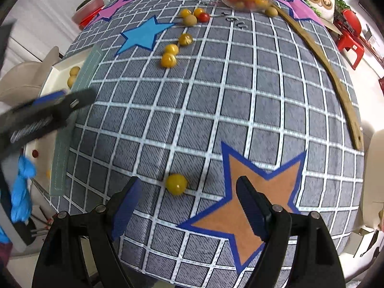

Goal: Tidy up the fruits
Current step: 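Grasp a yellow tomato with the right tool while the left grasps another yellow tomato, then carry both yellow tomatoes into the white tray and open both tools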

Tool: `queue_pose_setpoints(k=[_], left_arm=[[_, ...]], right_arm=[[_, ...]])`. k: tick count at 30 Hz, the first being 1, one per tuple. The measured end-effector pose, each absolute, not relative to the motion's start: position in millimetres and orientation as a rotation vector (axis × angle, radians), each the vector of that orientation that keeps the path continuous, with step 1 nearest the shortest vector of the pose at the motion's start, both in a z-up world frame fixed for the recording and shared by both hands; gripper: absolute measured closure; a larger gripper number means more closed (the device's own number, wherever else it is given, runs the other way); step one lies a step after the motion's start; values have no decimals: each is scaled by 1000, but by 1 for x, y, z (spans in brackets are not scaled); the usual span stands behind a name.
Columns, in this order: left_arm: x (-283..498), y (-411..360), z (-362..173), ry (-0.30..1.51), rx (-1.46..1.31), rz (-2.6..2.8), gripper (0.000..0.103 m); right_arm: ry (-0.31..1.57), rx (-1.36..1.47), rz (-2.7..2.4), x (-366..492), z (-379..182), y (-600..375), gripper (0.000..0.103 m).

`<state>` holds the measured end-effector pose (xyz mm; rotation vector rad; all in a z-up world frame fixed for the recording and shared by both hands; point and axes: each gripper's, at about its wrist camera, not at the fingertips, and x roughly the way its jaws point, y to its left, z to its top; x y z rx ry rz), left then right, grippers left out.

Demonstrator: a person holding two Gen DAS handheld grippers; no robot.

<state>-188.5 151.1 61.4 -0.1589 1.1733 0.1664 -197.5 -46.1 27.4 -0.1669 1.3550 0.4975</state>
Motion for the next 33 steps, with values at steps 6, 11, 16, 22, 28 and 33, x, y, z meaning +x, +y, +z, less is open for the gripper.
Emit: queue_pose_setpoints(k=[6, 11, 16, 22, 28, 33], left_arm=[[-153, 130, 48, 1176, -133, 120, 29], [-125, 121, 43, 1164, -151, 104, 29], [-107, 112, 33, 1177, -146, 104, 29], [-101, 103, 26, 1198, -123, 105, 50], [-102, 103, 28, 1188, -144, 87, 81], [-114, 108, 39, 1196, -186, 84, 81]], right_arm=[[1350, -168, 514, -204, 16, -44, 33], [1336, -185, 531, -208, 10, -40, 36], [1315, -218, 537, -216, 8, -34, 40], [1284, -268, 526, -218, 6, -20, 67], [1319, -205, 568, -201, 9, -16, 81], [1363, -85, 587, -183, 18, -35, 81]])
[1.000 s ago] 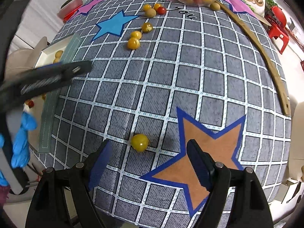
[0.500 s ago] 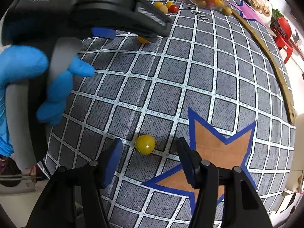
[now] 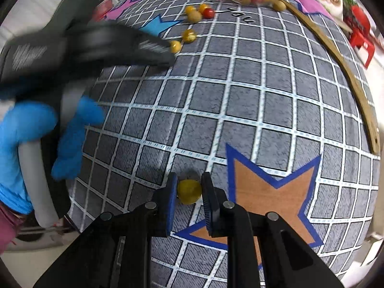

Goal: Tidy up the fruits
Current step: 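Carry both yellow tomatoes into the white tray and open both tools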

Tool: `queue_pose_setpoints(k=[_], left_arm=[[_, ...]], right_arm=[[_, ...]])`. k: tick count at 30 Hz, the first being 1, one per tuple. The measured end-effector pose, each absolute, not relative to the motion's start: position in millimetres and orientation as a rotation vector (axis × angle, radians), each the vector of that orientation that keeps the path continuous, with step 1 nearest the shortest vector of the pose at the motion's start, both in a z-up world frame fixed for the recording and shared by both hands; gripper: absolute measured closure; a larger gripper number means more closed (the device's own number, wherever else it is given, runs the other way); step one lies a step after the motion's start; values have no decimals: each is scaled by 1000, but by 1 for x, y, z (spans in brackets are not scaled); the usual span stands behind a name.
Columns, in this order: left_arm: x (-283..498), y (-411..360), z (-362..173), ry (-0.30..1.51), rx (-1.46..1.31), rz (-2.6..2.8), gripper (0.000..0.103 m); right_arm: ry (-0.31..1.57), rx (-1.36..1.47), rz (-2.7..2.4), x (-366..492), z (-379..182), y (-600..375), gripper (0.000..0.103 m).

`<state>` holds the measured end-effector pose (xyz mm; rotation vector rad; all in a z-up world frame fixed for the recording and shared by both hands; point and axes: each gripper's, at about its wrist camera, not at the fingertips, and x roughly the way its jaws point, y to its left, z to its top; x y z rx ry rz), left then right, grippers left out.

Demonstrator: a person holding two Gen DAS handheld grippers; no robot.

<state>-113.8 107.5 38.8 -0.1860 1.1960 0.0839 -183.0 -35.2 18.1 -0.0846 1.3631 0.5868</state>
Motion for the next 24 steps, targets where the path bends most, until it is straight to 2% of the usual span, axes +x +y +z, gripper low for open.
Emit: queue_pose_setpoints(k=[4, 14, 24], left_arm=[[-134, 112, 58, 1193, -193, 96, 81], [-219, 142, 109, 1217, -269, 213, 81], [-290, 209, 122, 1216, -322, 314, 81]], right_arm=[[1392, -13, 594, -172, 28, -48, 81], [1420, -35, 633, -169, 56, -76, 81], [1421, -62, 689, -180, 84, -26, 81]])
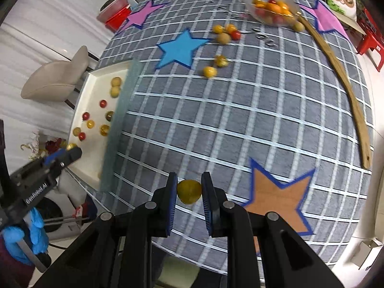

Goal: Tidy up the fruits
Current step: 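Carry both yellow tomatoes into the white tray and open both tools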

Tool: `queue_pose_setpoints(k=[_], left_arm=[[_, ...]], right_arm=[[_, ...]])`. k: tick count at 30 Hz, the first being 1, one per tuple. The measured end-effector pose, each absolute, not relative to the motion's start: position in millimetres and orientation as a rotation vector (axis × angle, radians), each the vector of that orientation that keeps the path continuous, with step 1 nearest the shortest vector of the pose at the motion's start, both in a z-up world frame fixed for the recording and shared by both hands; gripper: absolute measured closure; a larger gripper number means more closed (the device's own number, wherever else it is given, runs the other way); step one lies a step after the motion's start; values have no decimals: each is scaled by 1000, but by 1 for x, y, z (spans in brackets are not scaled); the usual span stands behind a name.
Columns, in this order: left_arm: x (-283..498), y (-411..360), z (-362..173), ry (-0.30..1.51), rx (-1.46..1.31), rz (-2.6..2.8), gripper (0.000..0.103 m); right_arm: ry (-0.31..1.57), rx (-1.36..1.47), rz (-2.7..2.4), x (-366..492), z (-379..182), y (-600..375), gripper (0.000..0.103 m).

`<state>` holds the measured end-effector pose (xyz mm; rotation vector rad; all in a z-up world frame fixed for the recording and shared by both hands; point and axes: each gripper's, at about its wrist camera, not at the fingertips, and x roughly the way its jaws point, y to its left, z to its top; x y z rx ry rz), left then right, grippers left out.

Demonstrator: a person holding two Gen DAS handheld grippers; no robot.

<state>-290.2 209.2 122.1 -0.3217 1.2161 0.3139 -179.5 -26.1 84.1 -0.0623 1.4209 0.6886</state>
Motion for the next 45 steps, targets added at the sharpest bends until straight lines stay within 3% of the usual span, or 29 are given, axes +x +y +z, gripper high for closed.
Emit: queue_pose_setpoints(k=[11, 21, 42, 43, 44, 45], left_arm=[[-284, 311, 114, 1224, -278, 307, 81], [-239, 375, 72, 1247, -281, 302, 81], [-223, 396, 25, 1313, -286, 332, 81], [-223, 396, 25, 1316, -287, 333, 76], [-224, 396, 26, 1317, -289, 333, 56], [-225, 397, 28, 1310, -285, 338, 46]], right_arm=[[1457, -27, 717, -175, 95, 111, 81], [1484, -13, 695, -129, 78, 217, 81], [1523, -145, 640, -93, 20, 310, 78], [1532, -142, 642, -93, 20, 312, 75], [1543, -132, 640, -94, 19, 313, 72], [1545, -125, 637, -94, 20, 316, 64]])
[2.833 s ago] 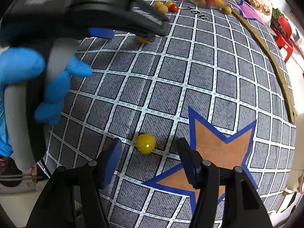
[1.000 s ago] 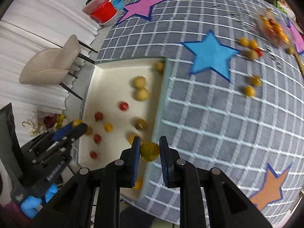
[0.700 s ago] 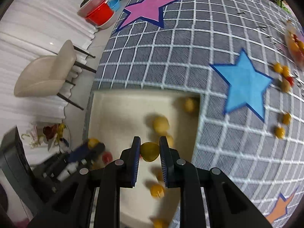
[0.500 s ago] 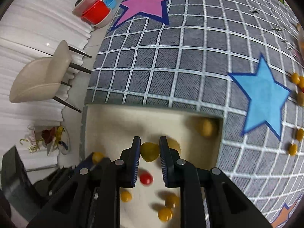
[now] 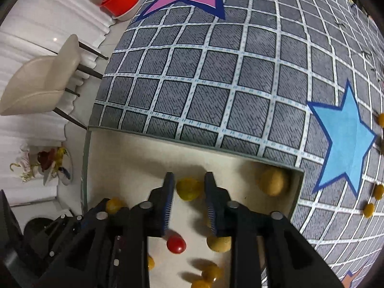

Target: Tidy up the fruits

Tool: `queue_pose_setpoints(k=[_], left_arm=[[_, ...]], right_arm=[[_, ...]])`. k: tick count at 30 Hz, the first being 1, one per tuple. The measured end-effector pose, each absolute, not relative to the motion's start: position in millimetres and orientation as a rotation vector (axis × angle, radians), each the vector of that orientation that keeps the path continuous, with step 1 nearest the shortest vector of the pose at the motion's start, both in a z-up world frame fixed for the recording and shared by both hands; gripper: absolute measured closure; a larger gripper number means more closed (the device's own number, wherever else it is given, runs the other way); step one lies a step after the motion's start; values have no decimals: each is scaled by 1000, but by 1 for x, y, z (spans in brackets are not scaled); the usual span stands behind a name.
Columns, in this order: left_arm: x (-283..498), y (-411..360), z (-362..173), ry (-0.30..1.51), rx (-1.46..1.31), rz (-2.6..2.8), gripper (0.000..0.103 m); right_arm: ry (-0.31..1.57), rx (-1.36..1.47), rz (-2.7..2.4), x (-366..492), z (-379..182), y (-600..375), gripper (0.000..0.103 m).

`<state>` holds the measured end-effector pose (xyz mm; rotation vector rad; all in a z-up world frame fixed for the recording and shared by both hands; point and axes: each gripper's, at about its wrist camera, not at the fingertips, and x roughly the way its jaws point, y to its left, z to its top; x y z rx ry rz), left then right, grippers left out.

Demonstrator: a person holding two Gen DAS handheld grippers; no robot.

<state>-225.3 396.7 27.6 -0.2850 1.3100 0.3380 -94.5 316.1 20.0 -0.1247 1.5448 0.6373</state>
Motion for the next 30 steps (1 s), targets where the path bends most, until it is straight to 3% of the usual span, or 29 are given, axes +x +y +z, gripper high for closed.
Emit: queue_pose_setpoints(k=[1, 7, 9, 10, 11, 17, 19, 30], left_arm=[[-228, 396, 31, 1287, -290, 324, 45], [-235, 382, 51, 1282, -236, 314, 45], [-241, 379, 60, 1279, -246, 308, 27], [-246, 378, 66, 1270, -248, 311, 5], [-250, 376, 72, 1259, -242, 321, 1], [-269, 370, 100, 1263, -230, 324, 1], [-278, 366, 111, 1244, -204, 339, 1], [-308, 348, 140, 1293, -151, 346, 1]], right_arm=[[1540, -120, 637, -96, 24, 314, 55], [1503, -113, 643, -106, 57, 290, 29], [1483, -125, 642, -110, 70, 281, 23], [1469, -141, 639, -114, 78, 277, 22], [1461, -157, 637, -119, 84, 273, 21], [1456, -221, 639, -148, 110, 249, 14], [1453, -247, 631, -155, 116, 241, 0], [1396, -432, 670, -203, 147, 223, 1]])
